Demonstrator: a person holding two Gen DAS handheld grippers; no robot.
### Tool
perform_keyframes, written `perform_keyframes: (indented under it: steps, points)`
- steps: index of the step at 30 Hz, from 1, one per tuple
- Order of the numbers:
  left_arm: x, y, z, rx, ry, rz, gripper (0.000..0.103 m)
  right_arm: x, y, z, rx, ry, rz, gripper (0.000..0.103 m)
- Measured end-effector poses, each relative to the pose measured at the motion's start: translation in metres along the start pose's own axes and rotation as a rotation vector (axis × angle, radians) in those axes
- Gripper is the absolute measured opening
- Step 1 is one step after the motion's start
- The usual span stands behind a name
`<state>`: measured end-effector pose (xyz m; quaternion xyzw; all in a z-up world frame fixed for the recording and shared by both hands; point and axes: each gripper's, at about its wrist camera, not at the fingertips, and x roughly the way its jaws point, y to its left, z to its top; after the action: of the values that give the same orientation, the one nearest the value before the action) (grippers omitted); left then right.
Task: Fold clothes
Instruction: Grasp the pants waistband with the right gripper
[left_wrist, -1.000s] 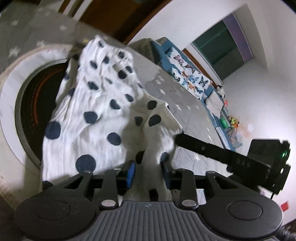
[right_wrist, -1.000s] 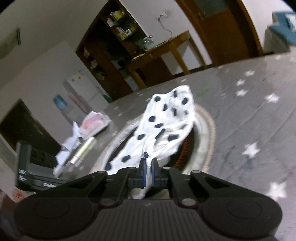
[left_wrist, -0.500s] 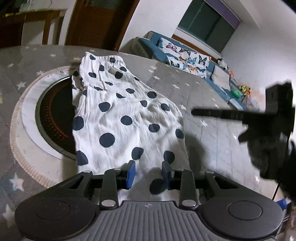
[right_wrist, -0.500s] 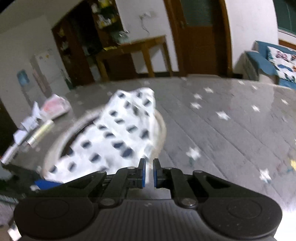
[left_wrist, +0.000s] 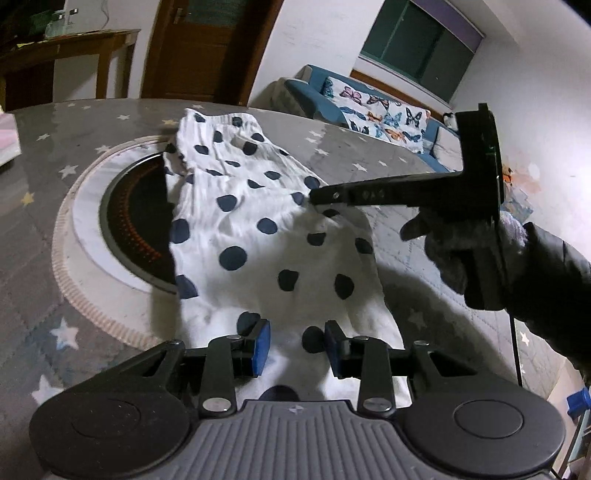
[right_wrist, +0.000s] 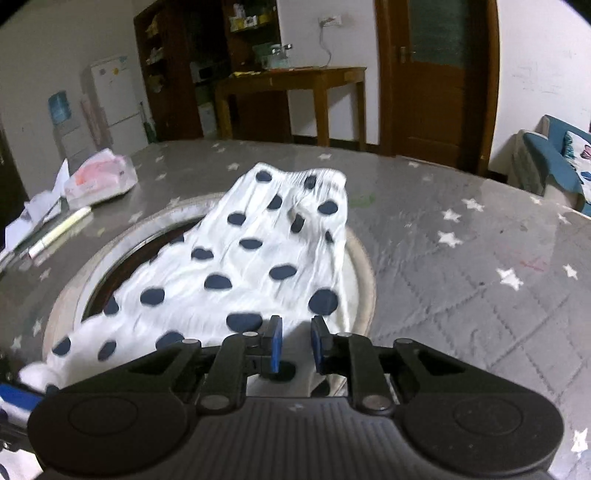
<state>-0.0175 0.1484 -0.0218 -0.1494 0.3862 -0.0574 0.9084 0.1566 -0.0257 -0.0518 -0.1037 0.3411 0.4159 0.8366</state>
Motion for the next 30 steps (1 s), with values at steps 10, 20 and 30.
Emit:
perform_keyframes:
  steps: [10,20,30]
  points:
    - [-0.024,-0.015,-0.015,0.085,-0.043,0.022,0.036,-0.057,0.057,-0.036,-0.184,0.033,0.191,0.041]
    - [-0.035,-0.007,-0.026,0.074,-0.045,0.029,0.038,-0.063,0.084,-0.040,-0.304,0.077,0.226,0.046]
    - [-0.025,-0.003,-0.019,0.031,-0.056,0.004,0.038,0.032,0.076,0.039,-0.316,0.077,0.100,0.041]
